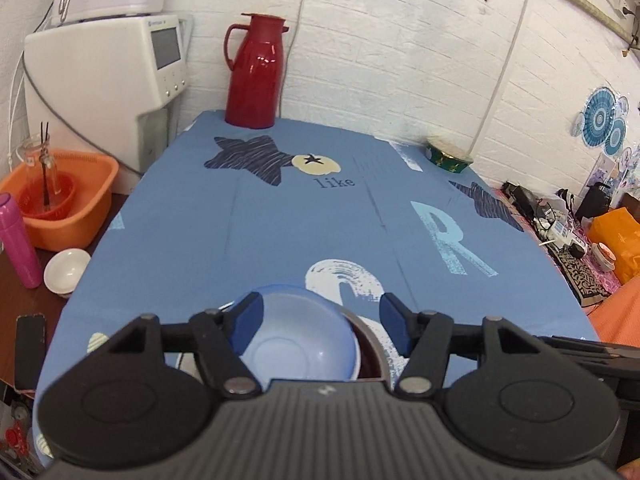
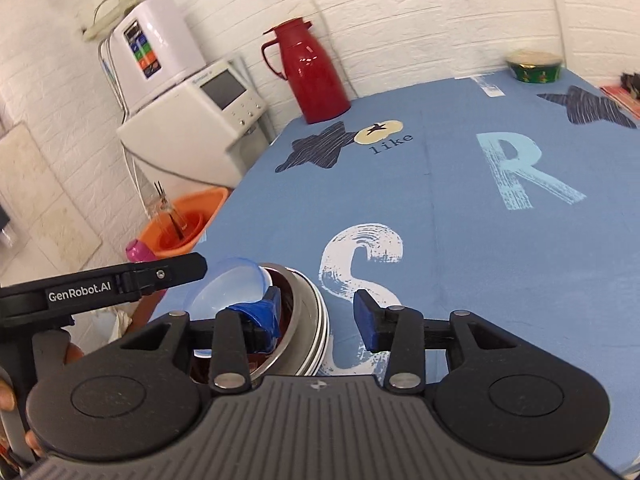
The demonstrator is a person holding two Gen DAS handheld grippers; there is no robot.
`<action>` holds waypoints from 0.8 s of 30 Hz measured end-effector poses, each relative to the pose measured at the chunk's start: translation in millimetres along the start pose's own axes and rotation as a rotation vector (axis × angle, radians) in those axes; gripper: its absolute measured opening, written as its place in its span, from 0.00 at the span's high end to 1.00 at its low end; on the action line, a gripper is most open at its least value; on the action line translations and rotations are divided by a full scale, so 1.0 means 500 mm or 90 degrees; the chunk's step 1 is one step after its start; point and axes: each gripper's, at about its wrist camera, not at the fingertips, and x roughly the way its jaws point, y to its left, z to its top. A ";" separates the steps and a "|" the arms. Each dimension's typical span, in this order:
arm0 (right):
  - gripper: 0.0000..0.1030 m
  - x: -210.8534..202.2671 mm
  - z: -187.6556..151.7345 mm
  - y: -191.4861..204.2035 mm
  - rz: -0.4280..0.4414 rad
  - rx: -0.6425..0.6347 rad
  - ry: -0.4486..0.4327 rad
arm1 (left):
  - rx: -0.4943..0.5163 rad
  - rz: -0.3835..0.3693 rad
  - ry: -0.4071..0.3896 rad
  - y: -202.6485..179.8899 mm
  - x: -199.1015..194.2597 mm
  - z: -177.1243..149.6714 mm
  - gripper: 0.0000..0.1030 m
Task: Organize plates and bowls
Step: 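Open the right gripper and pull it back from the bowls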
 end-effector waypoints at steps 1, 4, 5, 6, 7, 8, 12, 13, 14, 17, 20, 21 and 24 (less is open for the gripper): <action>0.76 -0.004 -0.004 -0.007 0.001 0.006 -0.011 | 0.004 -0.004 0.000 -0.012 0.004 0.000 0.40; 0.76 -0.019 -0.015 -0.029 0.001 0.030 -0.060 | 0.007 -0.010 -0.004 -0.036 0.014 -0.002 0.39; 0.75 -0.026 -0.018 -0.039 -0.001 0.043 -0.076 | 0.009 -0.010 -0.006 -0.043 0.017 -0.003 0.39; 0.75 -0.029 -0.023 -0.049 -0.004 0.058 -0.089 | 0.010 -0.008 -0.007 -0.051 0.020 -0.003 0.39; 0.75 -0.031 -0.027 -0.063 -0.007 0.079 -0.100 | 0.011 -0.007 -0.008 -0.057 0.024 -0.004 0.39; 0.75 -0.031 -0.031 -0.073 -0.011 0.096 -0.101 | 0.012 -0.007 -0.009 -0.064 0.027 -0.005 0.39; 0.72 -0.037 -0.057 -0.108 -0.033 0.142 -0.117 | 0.018 -0.002 -0.007 -0.083 0.044 -0.012 0.38; 0.72 -0.038 -0.063 -0.112 -0.037 0.149 -0.124 | 0.018 -0.001 -0.006 -0.087 0.046 -0.014 0.38; 0.72 -0.039 -0.067 -0.116 -0.036 0.156 -0.131 | 0.016 0.000 -0.010 -0.089 0.047 -0.018 0.38; 0.71 -0.039 -0.082 -0.122 -0.045 0.166 -0.145 | 0.009 0.010 -0.024 -0.093 0.042 -0.028 0.37; 0.71 -0.029 -0.097 -0.116 -0.085 0.149 -0.149 | 0.004 0.026 -0.041 -0.099 0.031 -0.046 0.36; 0.71 -0.027 -0.101 -0.117 -0.101 0.146 -0.147 | 0.006 0.033 -0.044 -0.103 0.029 -0.054 0.36; 0.71 -0.030 -0.111 -0.118 -0.146 0.137 -0.138 | 0.021 0.030 -0.039 -0.121 0.023 -0.080 0.36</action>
